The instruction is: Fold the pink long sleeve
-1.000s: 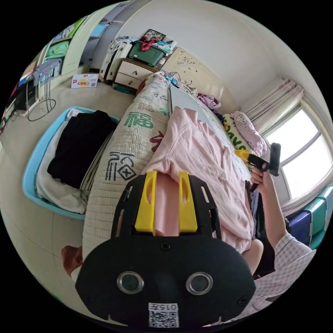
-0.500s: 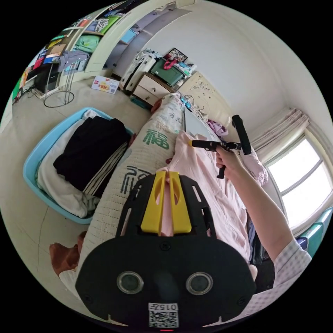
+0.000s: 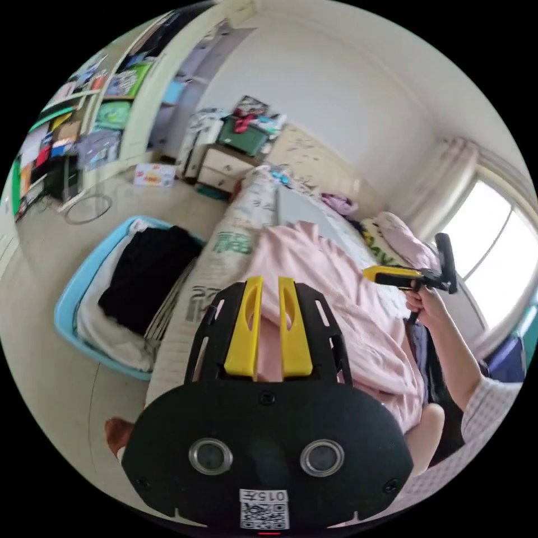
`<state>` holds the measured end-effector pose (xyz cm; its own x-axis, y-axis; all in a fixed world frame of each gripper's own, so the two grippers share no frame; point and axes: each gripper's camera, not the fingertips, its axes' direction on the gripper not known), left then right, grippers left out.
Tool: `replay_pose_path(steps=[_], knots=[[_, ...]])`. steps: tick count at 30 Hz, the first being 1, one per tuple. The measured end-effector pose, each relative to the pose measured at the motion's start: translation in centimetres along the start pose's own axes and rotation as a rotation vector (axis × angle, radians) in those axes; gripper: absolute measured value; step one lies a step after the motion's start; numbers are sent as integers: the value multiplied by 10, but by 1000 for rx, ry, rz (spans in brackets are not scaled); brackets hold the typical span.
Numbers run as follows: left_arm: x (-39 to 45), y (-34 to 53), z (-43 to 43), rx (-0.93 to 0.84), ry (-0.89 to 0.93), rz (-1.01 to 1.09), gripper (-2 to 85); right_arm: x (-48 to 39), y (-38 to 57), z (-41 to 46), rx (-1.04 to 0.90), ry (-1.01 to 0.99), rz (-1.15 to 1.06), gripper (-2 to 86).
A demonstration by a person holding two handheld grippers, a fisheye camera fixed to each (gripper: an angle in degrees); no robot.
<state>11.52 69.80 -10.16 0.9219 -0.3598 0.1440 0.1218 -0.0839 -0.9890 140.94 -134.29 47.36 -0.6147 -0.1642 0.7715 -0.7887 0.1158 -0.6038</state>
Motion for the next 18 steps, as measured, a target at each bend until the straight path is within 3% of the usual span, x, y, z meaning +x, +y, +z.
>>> replay_pose_path(steps=[2,4,7,12,15,18], knots=[[34,9,-8,3,153,165,50,21,86,-39,0,-28,37,76],[89,29,0,-104,429,401,56,37,143,-54,-29,-42,86,76],[157,62,20,-218,636,586,75,58,216,-56,-41,-86,172,84],[245,119,49,-363,708,858,92,87,278,-47,26,-244,239,89],[280,154,67,-488,637,1019,107,102,288,-46,-14,-290,216,70],[297,171,70,-496,545,1097,73,103,284,-47,-78,-232,149,60]])
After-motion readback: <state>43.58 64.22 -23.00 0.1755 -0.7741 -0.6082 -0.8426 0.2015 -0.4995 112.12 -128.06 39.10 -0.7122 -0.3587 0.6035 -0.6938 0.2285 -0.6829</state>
